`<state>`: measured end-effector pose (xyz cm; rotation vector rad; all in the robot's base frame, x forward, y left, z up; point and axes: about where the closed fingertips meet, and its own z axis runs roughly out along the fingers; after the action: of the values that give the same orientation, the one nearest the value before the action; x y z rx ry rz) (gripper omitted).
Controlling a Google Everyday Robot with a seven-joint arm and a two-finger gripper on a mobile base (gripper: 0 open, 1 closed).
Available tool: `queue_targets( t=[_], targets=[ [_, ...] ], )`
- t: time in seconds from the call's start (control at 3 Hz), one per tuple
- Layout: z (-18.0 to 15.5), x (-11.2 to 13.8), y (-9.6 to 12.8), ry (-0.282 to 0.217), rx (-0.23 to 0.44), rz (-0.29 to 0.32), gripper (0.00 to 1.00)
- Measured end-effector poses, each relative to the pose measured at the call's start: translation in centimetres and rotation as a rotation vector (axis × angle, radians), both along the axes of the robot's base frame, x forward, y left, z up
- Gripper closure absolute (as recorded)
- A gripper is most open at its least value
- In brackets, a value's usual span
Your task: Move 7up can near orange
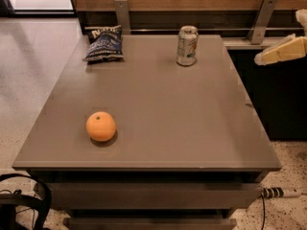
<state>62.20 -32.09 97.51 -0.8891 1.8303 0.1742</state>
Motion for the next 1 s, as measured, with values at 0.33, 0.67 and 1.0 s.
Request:
queue_targets(
  t=[0.33, 0.67, 1.0],
  targets=[
    [-0.7, 0.8, 0.9, 0.015, 0.033, 0.01, 0.0],
    [-1.3, 2.2, 2.5, 0.017, 0.084, 0.034, 0.0],
    [-2.6, 5.2, 6.1, 0.003, 0.169, 0.107, 0.0]
  ],
)
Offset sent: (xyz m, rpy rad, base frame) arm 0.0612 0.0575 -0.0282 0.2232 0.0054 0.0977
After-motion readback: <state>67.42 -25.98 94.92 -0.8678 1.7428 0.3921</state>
